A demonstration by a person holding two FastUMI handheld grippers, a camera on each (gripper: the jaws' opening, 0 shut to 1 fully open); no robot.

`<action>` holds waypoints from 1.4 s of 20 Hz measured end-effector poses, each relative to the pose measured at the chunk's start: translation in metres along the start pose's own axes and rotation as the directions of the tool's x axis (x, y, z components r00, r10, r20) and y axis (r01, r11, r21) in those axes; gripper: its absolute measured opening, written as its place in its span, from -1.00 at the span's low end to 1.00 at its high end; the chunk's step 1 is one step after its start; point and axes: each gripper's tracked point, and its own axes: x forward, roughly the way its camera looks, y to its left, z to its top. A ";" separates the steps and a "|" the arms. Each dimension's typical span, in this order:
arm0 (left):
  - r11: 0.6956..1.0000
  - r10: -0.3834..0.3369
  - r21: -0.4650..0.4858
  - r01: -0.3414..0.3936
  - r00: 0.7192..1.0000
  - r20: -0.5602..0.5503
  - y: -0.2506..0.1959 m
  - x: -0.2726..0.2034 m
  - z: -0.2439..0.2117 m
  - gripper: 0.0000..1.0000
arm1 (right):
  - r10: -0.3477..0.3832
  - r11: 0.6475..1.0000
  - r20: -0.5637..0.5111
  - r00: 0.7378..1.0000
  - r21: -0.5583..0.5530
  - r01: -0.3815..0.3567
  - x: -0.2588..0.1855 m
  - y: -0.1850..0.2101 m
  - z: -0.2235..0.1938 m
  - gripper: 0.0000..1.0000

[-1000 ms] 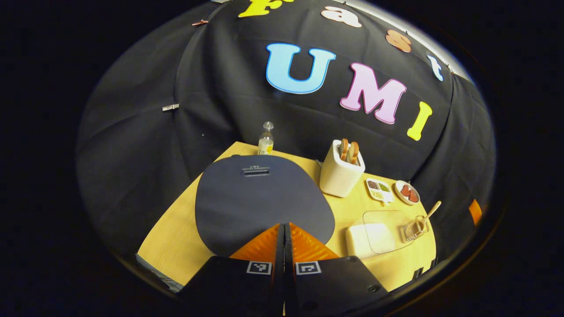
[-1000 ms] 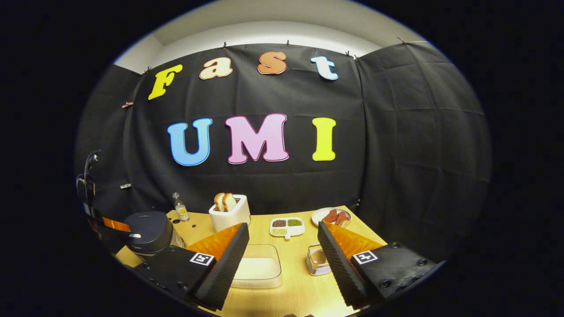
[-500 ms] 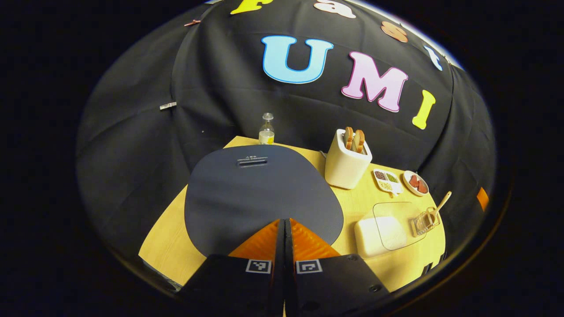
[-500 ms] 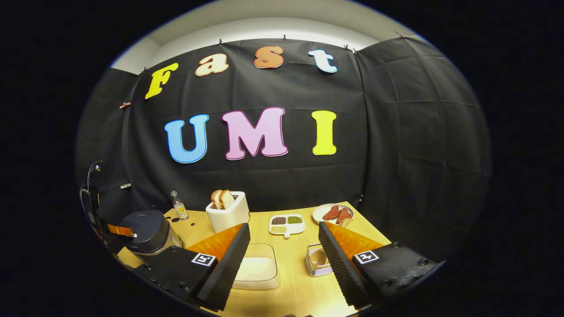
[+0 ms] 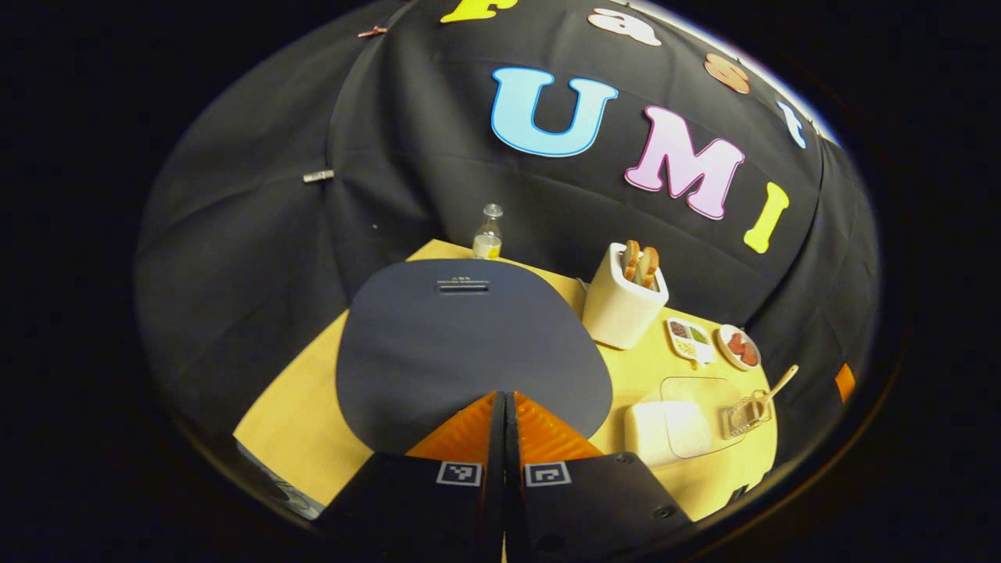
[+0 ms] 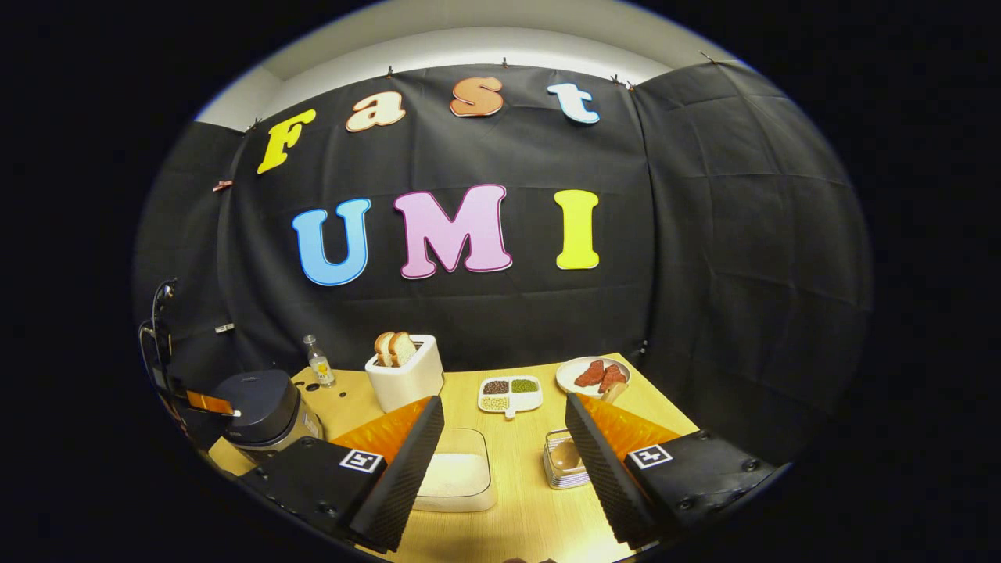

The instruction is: Close the left gripper, press the button to open the rice cooker; take a wooden spoon from the chopstick holder with the right hand, scoop a spoonful of rice and pour it into the rice cooker, then put the wooden spoon back into the chopstick holder.

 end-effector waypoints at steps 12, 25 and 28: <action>0.996 -0.021 0.090 -0.013 0.930 0.367 -0.074 -0.095 0.095 -0.43 | -0.044 0.999 0.016 0.999 -0.017 0.044 0.020 -0.032 0.004 0.95; 0.990 -0.120 0.108 0.096 0.964 0.239 -0.136 -0.094 0.020 0.92 | -0.110 0.989 -0.188 0.976 0.076 0.126 0.079 -0.101 -0.050 0.95; 0.992 -0.094 0.098 0.075 0.974 0.205 -0.137 -0.092 0.008 0.92 | -0.093 0.989 -0.248 0.964 0.087 0.118 0.096 -0.111 -0.068 0.97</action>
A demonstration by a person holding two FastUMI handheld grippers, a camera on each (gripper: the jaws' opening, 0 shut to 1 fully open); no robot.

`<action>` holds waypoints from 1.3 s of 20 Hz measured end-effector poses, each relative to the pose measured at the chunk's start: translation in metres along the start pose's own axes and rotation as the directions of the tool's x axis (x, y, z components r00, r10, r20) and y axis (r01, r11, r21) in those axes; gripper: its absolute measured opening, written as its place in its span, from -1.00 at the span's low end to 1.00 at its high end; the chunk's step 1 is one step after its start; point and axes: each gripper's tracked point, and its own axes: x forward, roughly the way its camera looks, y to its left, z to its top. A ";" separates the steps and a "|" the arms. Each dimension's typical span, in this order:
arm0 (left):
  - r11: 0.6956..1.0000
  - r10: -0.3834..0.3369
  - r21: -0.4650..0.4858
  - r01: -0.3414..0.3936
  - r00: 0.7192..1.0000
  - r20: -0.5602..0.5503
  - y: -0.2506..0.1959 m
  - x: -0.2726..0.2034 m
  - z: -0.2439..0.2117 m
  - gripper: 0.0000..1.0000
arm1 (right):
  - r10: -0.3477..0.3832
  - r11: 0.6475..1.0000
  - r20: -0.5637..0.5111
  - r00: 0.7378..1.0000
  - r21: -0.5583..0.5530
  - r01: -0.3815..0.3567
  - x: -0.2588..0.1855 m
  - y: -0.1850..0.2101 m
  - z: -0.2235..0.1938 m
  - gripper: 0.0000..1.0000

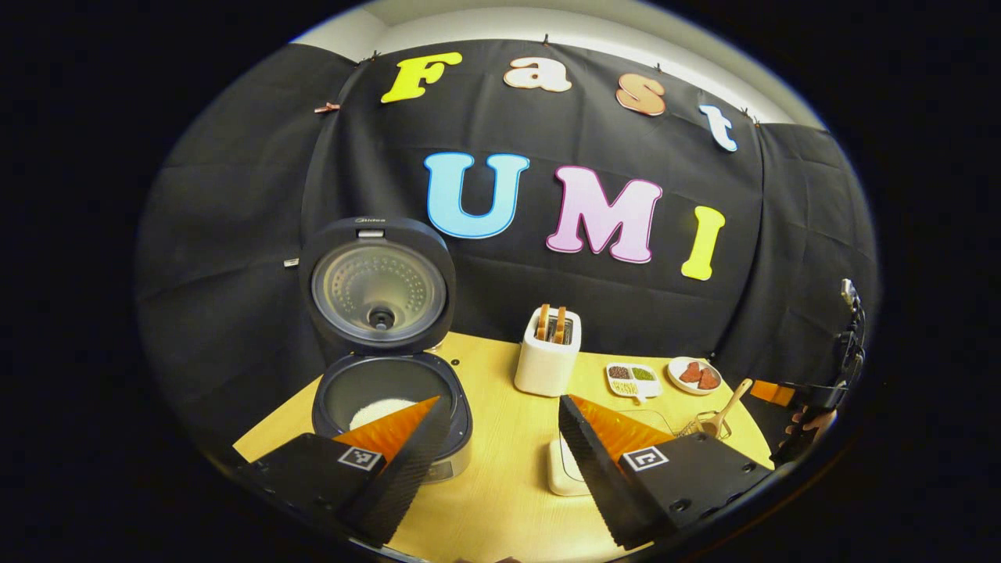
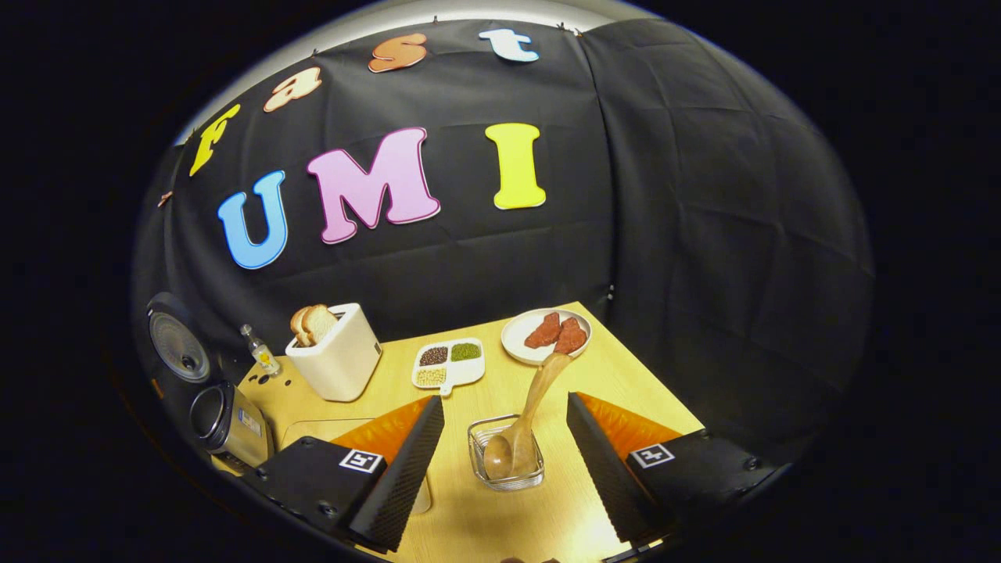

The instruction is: Close the left gripper, press the button to open the rice cooker; take a wooden spoon from the chopstick holder with the right hand, scoop a spoonful of rice and pour it into the rice cooker, then put the wooden spoon back into the chopstick holder.

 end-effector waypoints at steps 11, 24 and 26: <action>0.995 0.099 -0.008 -0.102 0.985 -0.139 -0.020 -0.001 -0.053 0.92 | 0.033 0.992 -0.223 0.974 0.124 -0.005 0.100 -0.019 -0.046 0.98; 0.980 0.075 -0.167 -0.110 0.976 -0.204 -0.035 -0.006 -0.081 0.92 | 0.043 0.974 -0.303 0.952 0.225 0.027 0.116 -0.015 -0.052 -0.67; 0.980 0.079 -0.164 -0.113 0.976 -0.202 -0.024 -0.010 -0.079 0.92 | 0.070 0.976 -0.252 0.965 0.217 -0.015 0.103 0.000 -0.031 -0.73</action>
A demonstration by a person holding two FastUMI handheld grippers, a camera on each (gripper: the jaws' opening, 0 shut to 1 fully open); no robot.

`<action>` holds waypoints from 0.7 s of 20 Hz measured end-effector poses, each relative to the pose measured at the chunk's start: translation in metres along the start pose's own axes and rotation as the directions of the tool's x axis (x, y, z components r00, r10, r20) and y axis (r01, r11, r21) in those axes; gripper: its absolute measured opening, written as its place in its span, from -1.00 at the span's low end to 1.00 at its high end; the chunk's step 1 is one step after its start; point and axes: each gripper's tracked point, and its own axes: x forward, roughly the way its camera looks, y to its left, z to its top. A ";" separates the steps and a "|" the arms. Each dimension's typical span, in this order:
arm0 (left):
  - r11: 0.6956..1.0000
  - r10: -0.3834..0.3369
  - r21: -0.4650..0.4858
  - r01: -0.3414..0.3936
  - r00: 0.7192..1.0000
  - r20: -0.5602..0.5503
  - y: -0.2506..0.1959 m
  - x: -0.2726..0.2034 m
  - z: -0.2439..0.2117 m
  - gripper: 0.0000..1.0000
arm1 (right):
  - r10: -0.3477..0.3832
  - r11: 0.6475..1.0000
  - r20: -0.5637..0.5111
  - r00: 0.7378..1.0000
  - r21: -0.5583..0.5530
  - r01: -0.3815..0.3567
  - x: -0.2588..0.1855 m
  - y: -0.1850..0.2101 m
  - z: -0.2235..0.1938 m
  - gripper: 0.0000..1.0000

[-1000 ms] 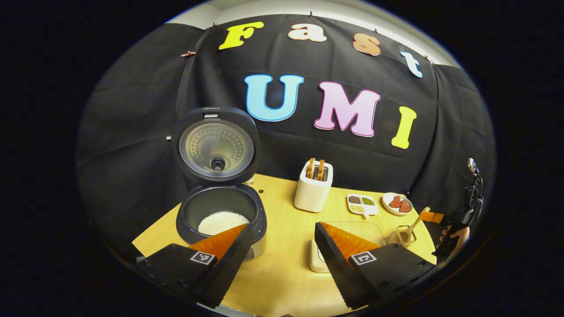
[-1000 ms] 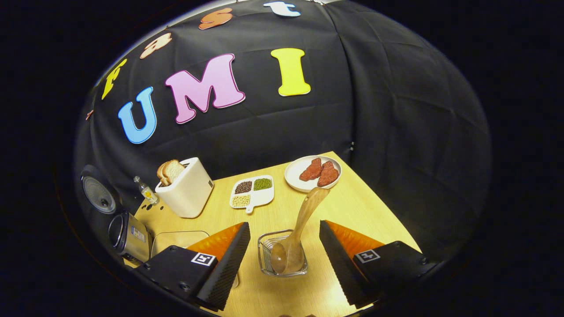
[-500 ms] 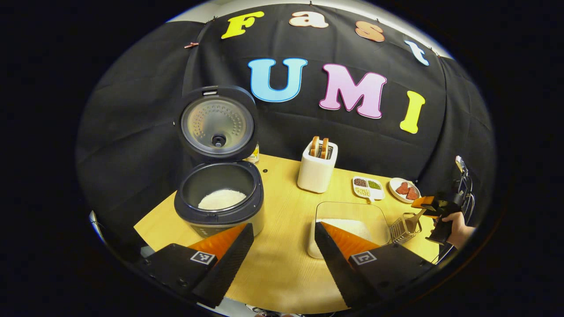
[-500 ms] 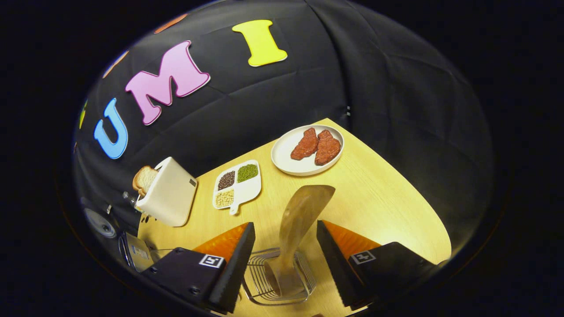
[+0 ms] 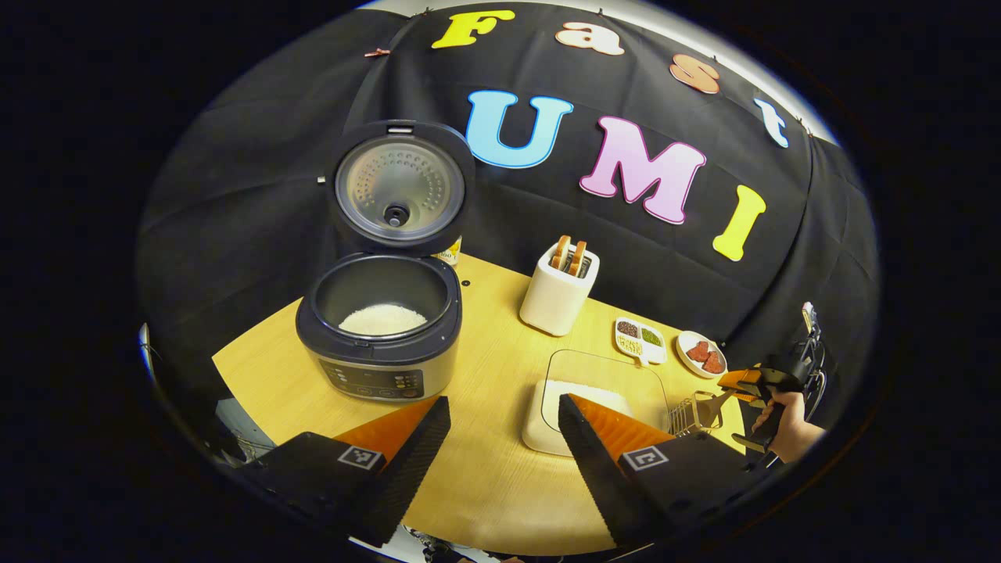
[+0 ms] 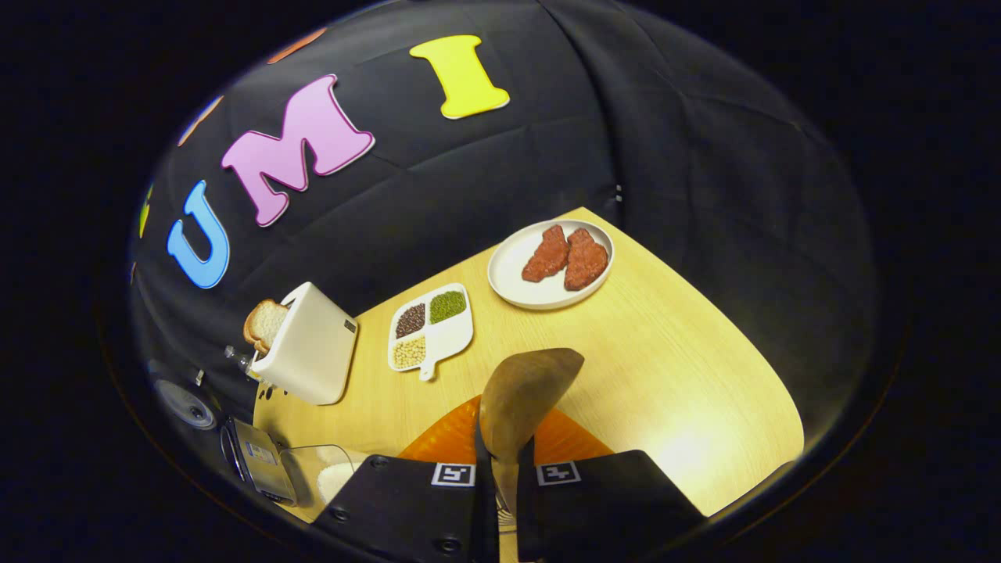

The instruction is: Close the left gripper, press the button to open the rice cooker; take a wooden spoon from the chopstick holder with the right hand, scoop a spoonful of rice and pour it into the rice cooker, then put the wooden spoon back into the chopstick holder.

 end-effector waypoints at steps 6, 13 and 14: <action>0.999 -0.034 0.028 0.032 0.998 0.060 0.036 -0.011 0.027 0.92 | 0.076 0.989 0.182 0.980 -0.141 -0.050 -0.060 0.057 0.047 -0.74; 0.985 -0.044 0.168 0.037 0.999 0.033 0.081 -0.012 0.018 0.92 | 0.195 0.958 0.198 0.961 -0.249 -0.143 -0.088 0.143 0.017 -0.73; 0.985 -0.063 0.164 0.057 0.997 0.033 0.079 -0.014 0.019 0.92 | 0.211 0.953 0.209 0.955 -0.260 -0.154 -0.091 0.153 0.014 -0.73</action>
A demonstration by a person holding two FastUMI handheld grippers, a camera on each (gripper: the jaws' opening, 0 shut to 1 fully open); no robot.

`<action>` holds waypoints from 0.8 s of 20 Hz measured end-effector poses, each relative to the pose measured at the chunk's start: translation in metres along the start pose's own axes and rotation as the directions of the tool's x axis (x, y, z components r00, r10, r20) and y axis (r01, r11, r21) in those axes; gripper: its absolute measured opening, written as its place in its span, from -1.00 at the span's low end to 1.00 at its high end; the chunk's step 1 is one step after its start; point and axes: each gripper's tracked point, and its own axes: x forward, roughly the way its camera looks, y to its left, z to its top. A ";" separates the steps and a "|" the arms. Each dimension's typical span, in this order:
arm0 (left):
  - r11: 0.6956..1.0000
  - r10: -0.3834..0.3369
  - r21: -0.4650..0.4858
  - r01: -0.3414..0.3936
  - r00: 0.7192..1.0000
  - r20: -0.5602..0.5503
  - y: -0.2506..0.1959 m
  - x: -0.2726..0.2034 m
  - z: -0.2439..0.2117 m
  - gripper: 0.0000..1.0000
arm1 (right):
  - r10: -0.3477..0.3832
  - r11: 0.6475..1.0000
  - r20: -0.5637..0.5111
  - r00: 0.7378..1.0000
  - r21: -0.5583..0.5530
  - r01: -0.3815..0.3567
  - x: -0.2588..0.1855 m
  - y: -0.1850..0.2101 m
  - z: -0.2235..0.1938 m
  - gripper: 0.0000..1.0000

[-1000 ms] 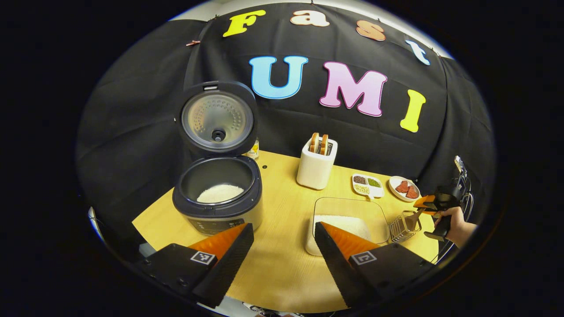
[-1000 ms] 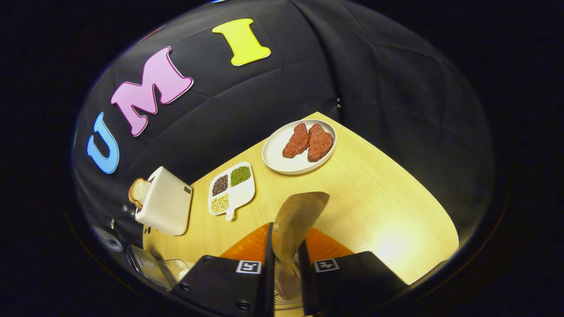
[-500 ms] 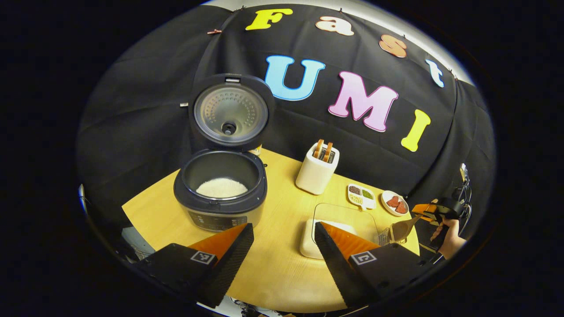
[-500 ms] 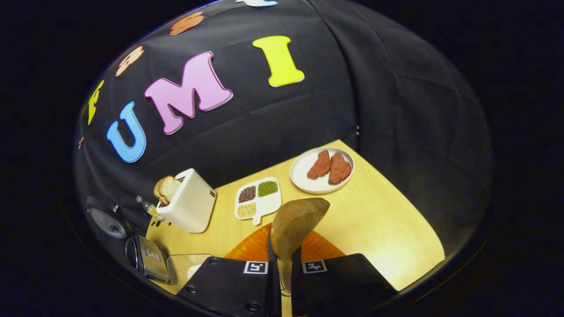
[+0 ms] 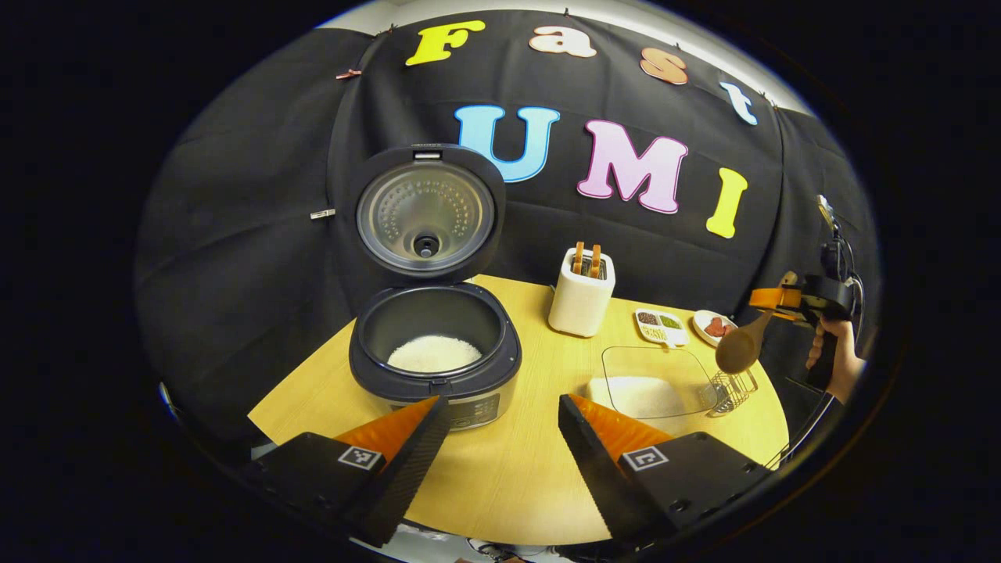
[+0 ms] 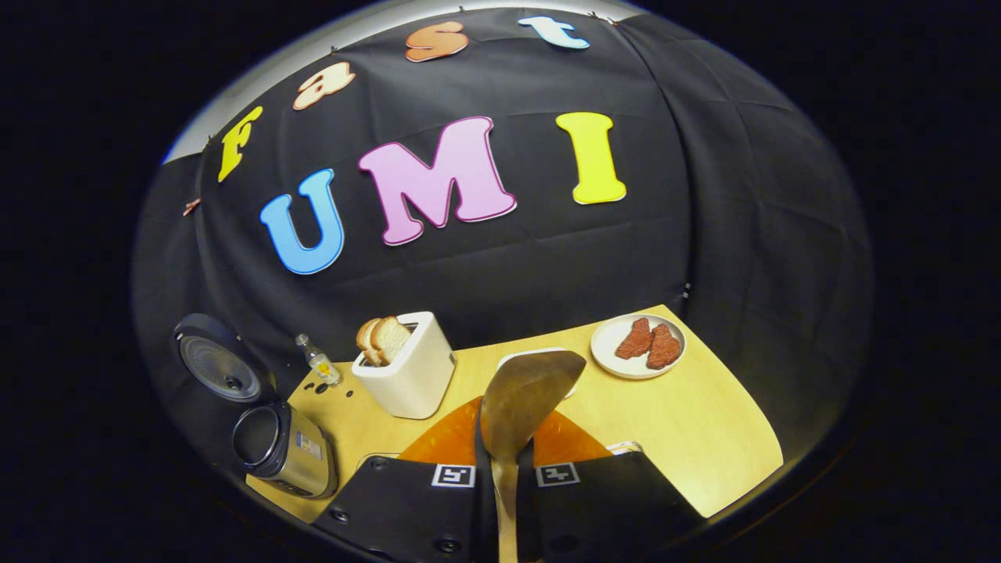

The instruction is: Close the left gripper, press the button to open the rice cooker; take a wooden spoon from the chopstick holder with the right hand, scoop a spoonful of rice and pour it into the rice cooker, then put the wooden spoon back into the chopstick holder.

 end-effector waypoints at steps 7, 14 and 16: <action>0.999 -0.045 -0.028 0.045 0.999 -0.007 0.008 0.001 0.001 0.92 | 0.011 0.994 -0.017 1.000 -0.104 -0.013 0.019 0.040 -0.045 -0.73; 0.996 -0.078 -0.060 0.073 0.994 -0.071 0.010 -0.003 -0.019 0.90 | -0.031 0.978 -0.107 0.994 -0.210 0.008 0.056 0.044 -0.106 -0.73; 0.997 -0.062 -0.054 0.058 0.995 -0.072 0.014 -0.002 -0.020 0.90 | -0.049 0.975 -0.122 0.991 -0.223 0.021 0.061 0.043 -0.119 -0.73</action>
